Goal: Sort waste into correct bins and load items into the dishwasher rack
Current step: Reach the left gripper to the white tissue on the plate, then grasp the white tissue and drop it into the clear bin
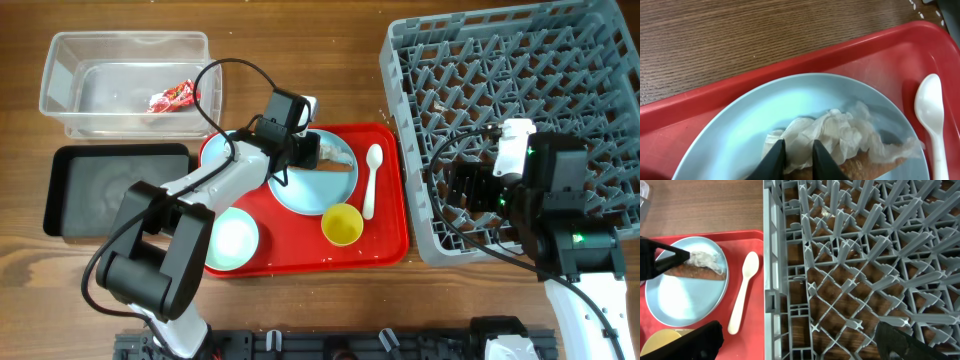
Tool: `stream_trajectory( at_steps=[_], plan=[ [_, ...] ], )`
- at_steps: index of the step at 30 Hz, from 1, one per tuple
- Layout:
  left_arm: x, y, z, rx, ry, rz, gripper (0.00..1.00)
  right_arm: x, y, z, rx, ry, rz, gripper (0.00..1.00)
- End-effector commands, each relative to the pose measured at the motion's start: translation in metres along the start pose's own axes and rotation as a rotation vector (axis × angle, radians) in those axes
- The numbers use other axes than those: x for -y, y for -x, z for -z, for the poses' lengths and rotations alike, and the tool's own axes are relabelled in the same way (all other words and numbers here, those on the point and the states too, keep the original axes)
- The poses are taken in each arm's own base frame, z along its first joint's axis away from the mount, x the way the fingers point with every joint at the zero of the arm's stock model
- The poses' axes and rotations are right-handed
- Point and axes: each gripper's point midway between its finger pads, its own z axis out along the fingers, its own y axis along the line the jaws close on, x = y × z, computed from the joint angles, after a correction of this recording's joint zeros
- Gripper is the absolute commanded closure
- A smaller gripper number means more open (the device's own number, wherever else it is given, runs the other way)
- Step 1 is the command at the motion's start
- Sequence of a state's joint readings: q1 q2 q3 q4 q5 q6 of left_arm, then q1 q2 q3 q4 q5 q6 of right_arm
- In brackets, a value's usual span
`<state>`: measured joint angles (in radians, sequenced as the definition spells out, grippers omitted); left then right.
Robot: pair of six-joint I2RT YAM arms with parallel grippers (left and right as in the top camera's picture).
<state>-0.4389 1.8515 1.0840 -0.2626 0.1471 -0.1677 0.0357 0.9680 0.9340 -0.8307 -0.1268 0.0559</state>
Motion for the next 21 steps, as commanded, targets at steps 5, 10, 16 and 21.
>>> stream_trajectory(
  at_steps=[5,10,16,21],
  plan=[
    [0.002,-0.002,-0.002,-0.006,0.001,-0.007,0.96,-0.001,0.007,0.003,0.015,0.006,-0.001,0.00],
    [0.003,0.022,0.027,0.086,0.031,-0.016,0.96,-0.001,0.007,0.003,0.015,0.005,-0.001,0.00],
    [-0.031,0.082,0.126,0.385,0.227,0.028,0.96,-0.001,0.007,0.003,0.015,0.005,-0.001,0.00],
    [-0.077,0.102,0.170,0.494,0.249,0.125,0.96,-0.001,0.007,0.003,0.015,0.005,-0.001,0.00]
  ],
)
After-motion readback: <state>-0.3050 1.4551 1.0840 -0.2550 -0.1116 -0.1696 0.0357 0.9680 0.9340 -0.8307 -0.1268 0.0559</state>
